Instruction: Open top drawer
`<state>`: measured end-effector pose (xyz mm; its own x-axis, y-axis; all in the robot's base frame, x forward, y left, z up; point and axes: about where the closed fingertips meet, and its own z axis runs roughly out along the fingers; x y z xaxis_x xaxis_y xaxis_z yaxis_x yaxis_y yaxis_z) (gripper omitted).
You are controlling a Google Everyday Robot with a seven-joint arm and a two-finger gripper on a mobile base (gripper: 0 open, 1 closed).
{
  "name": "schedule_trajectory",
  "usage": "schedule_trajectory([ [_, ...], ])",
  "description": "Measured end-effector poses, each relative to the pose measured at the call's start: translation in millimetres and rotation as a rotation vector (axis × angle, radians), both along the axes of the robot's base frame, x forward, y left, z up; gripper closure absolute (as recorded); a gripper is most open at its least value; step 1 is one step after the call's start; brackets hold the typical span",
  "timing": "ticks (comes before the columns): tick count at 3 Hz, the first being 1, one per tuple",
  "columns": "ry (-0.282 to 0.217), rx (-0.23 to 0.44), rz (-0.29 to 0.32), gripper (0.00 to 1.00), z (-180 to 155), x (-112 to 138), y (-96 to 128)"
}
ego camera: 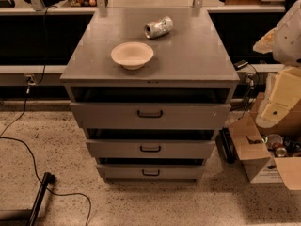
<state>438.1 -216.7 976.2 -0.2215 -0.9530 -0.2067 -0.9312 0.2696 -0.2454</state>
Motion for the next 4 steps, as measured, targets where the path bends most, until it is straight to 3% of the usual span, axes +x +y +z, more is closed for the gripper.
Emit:
schedule_trajectory([
  [2,0.003,-0.023,-0.028,0.00,-15,4,-3],
  [3,-0.010,-0.012,-0.003,0.00,-48,-8,0],
  [4,-0.059,0.058,0.029,0.00,-118,-57,-15],
])
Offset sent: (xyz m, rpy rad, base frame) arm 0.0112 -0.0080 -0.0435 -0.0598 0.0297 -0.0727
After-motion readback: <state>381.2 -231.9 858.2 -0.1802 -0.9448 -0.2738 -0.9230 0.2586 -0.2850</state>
